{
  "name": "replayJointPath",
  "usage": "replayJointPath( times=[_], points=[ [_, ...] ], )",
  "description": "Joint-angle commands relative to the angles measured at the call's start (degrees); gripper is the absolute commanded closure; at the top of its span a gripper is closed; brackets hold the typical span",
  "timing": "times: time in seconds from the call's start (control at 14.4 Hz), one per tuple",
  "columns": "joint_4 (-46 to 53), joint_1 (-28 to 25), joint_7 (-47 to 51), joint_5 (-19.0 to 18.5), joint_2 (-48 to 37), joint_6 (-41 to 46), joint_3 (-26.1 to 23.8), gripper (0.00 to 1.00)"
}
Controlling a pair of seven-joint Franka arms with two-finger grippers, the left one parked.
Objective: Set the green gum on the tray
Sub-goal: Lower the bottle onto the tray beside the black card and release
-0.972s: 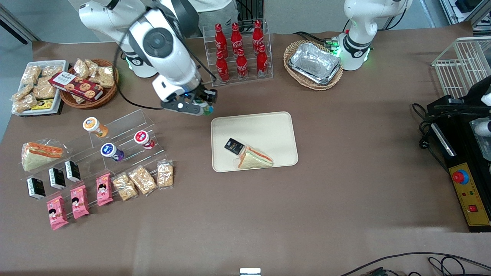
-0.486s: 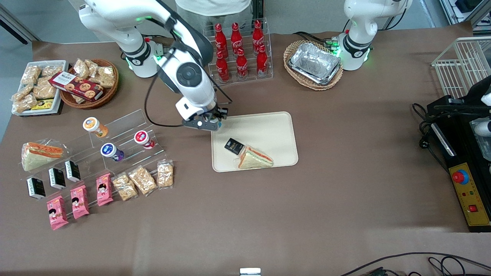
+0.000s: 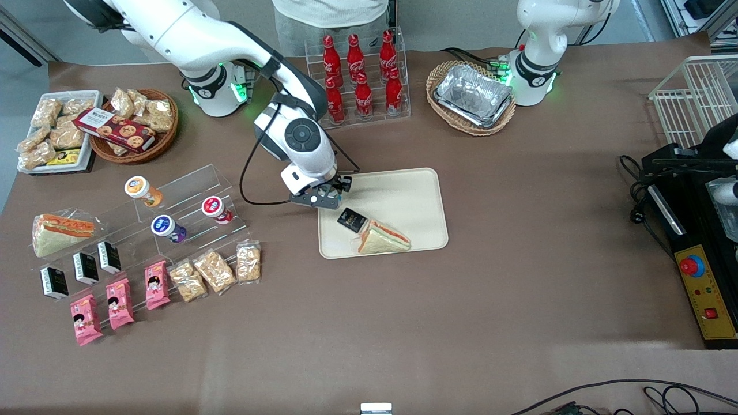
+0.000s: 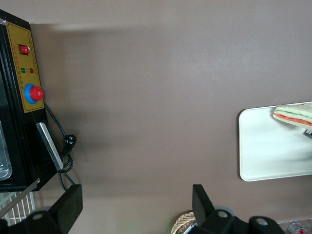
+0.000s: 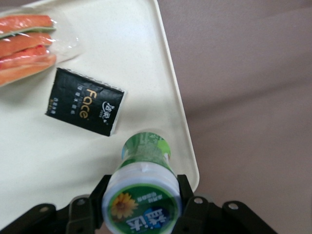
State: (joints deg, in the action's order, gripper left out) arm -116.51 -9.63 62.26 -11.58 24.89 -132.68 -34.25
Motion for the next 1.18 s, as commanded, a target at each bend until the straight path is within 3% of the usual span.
replayJointPath(
  times=[0.0,0.35,0.42,0.49,0.56,0.9,1.11],
  points=[
    [0.85,-0.92,2.78,-3.63,4.46,-2.76,-0.38,0.72],
    [0.49,-0.92,2.78,-3.98,6.57,-4.17,-0.38,0.68],
    [0.58,-0.92,2.78,-3.98,6.75,-4.17,-0.38,0.45],
    [0.58,-0.75,2.78,-3.98,6.84,-4.26,-0.38,0.06],
    [0.58,-0.66,2.78,-3.98,6.75,-4.17,-0.38,0.0],
    [0.5,-0.13,2.78,-3.8,3.08,-1.9,-0.64,0.0],
    [1.2,1.53,0.68,-2.75,-6.41,8.12,-1.34,0.0]
  ],
)
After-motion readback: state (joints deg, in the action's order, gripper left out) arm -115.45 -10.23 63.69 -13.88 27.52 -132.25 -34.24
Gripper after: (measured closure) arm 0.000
